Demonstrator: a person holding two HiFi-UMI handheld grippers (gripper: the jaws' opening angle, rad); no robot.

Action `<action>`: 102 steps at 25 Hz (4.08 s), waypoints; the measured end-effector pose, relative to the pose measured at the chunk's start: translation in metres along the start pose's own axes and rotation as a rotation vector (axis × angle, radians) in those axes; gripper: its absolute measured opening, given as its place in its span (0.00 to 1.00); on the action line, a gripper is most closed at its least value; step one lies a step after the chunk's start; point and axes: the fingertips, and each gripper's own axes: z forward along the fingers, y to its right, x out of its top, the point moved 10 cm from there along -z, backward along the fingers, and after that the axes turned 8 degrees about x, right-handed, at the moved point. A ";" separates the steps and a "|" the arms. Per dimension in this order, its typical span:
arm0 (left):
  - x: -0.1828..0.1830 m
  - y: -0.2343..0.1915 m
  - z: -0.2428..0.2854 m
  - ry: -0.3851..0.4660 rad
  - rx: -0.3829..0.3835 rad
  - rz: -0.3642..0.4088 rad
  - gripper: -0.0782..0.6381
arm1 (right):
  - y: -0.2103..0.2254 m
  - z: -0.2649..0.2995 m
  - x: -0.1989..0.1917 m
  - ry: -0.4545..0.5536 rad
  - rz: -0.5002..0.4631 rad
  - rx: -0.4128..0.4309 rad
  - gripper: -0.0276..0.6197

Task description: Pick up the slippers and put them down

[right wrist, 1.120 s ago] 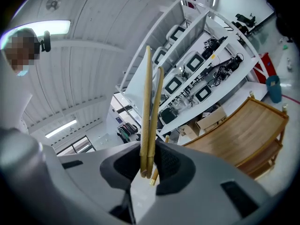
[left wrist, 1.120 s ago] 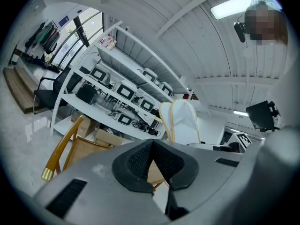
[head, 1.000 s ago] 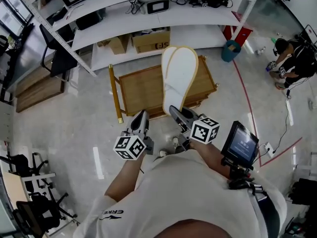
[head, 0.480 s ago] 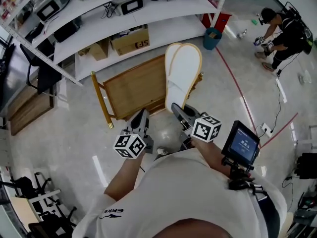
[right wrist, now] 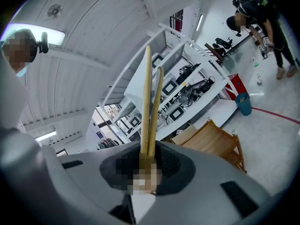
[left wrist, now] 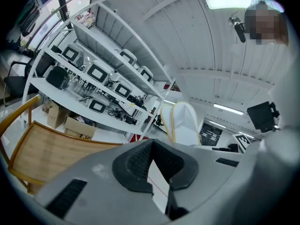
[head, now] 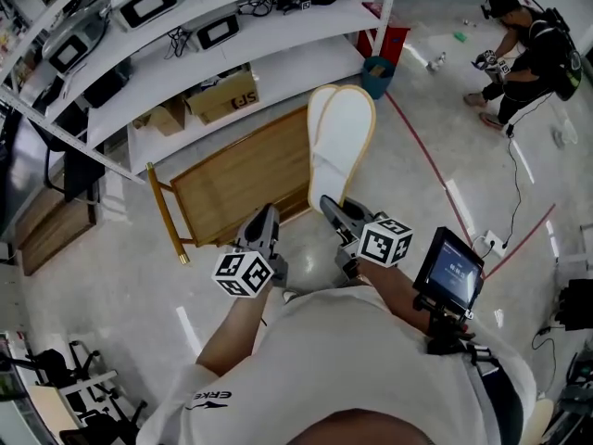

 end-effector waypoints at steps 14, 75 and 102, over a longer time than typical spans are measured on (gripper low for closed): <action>-0.038 0.103 0.092 -0.015 -0.002 0.018 0.11 | 0.087 -0.082 0.072 0.007 0.030 -0.001 0.15; -0.044 0.025 0.189 -0.029 0.402 -0.168 0.11 | 0.265 0.072 0.060 -0.575 0.335 0.048 0.14; -0.075 0.025 0.192 -0.093 0.526 -0.194 0.11 | 0.328 0.071 -0.005 -0.728 0.681 0.091 0.15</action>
